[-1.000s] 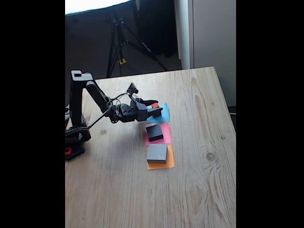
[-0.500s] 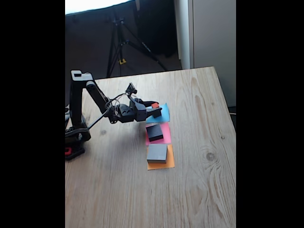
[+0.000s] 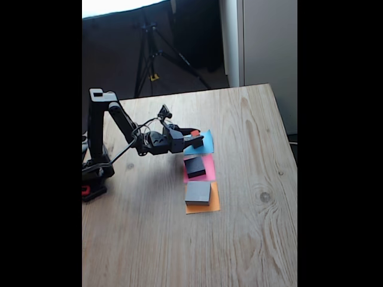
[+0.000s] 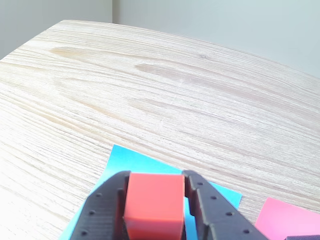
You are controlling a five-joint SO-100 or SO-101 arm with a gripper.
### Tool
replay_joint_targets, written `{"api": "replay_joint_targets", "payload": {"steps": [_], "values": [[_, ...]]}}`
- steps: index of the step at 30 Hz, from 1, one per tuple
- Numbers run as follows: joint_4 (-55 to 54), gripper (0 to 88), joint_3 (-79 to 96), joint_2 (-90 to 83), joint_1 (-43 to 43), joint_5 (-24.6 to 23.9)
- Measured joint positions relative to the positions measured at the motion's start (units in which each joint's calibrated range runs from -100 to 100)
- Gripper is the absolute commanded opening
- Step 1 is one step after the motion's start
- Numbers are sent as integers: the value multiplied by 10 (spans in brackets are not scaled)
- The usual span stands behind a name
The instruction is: Tower of hanoi
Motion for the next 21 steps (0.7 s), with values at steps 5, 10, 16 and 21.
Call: {"api": "replay_joint_targets", "payload": {"steps": [5, 10, 16, 21], "values": [[-2, 54, 0, 0, 0, 0], [-6, 54, 0, 0, 0, 0], [-6, 48, 0, 0, 0, 0], [2, 41, 0, -1, 0, -3]]}}
